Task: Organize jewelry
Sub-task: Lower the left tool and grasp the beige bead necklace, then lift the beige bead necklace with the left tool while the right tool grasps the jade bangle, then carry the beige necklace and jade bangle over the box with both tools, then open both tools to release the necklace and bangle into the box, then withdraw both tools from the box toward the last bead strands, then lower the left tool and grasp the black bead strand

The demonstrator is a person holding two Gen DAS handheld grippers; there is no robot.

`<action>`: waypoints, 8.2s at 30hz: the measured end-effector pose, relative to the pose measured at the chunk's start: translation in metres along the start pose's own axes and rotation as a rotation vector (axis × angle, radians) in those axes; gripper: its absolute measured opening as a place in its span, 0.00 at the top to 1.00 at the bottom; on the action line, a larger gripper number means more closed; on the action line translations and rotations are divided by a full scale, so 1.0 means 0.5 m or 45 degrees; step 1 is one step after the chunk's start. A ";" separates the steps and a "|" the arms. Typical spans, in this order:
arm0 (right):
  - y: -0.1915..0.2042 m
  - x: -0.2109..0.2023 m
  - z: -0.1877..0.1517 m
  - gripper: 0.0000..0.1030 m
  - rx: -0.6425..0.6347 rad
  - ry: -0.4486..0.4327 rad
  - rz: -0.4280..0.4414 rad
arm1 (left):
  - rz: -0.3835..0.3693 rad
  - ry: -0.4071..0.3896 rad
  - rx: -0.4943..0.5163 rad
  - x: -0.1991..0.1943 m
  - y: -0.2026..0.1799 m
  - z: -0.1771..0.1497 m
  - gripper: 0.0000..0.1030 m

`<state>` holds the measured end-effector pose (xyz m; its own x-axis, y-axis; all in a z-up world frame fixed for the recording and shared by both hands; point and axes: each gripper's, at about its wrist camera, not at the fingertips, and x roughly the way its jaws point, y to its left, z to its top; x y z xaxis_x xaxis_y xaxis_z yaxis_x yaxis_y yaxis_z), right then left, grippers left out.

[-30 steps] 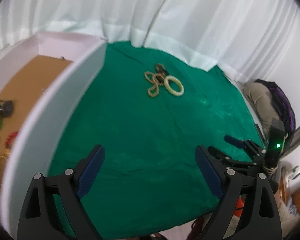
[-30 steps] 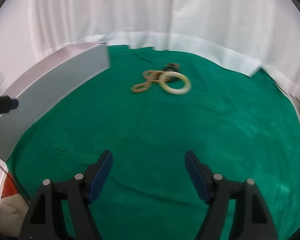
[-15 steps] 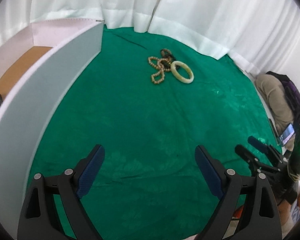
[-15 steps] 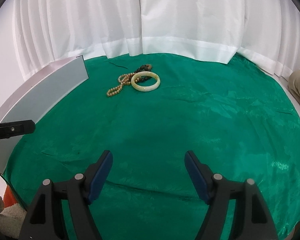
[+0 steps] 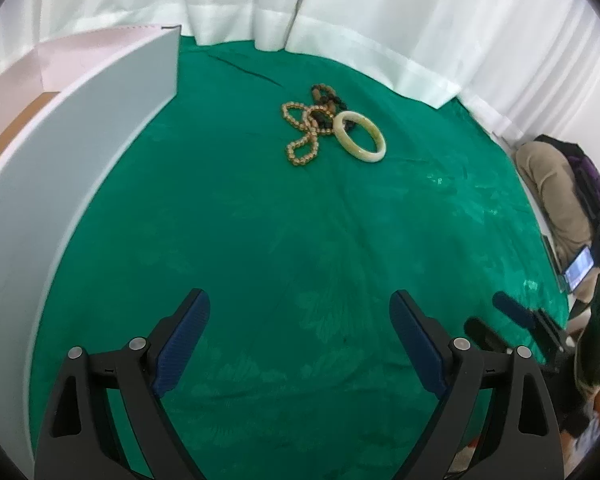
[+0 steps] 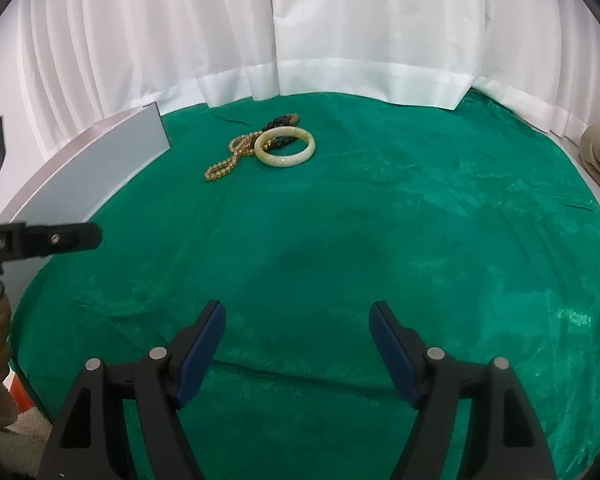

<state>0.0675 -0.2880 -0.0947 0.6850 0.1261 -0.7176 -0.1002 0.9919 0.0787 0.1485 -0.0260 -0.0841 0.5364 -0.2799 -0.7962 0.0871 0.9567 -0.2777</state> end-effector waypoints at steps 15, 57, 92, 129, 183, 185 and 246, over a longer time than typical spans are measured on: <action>-0.008 0.010 -0.007 0.26 0.027 0.020 0.025 | -0.075 0.014 0.186 0.158 -0.047 0.203 0.12; -0.017 0.006 0.048 0.26 0.097 0.076 0.114 | -0.247 -0.129 -0.028 -0.059 0.078 0.121 0.95; 0.061 0.226 0.356 0.89 -0.007 0.275 0.403 | -0.352 -0.177 -0.120 -0.200 0.114 0.090 0.95; 0.748 0.129 0.411 0.89 -0.676 0.286 0.902 | 0.063 -0.478 -0.423 -0.522 0.577 0.134 0.95; 0.144 -0.009 0.009 0.39 -0.186 0.019 0.071 | -0.051 -0.172 0.013 -0.223 0.154 -0.097 0.10; 0.147 -0.006 0.004 0.39 -0.187 0.005 0.069 | -0.051 -0.131 0.046 -0.198 0.129 -0.105 0.10; -0.038 0.039 -0.053 0.26 0.038 -0.002 0.098 | -0.041 -0.006 0.285 0.276 -0.032 0.352 0.10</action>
<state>0.0636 -0.3048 -0.1283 0.6769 0.2022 -0.7077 -0.1309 0.9793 0.1545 0.3687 -0.0661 -0.0950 0.5344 -0.3109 -0.7860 0.2883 0.9412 -0.1762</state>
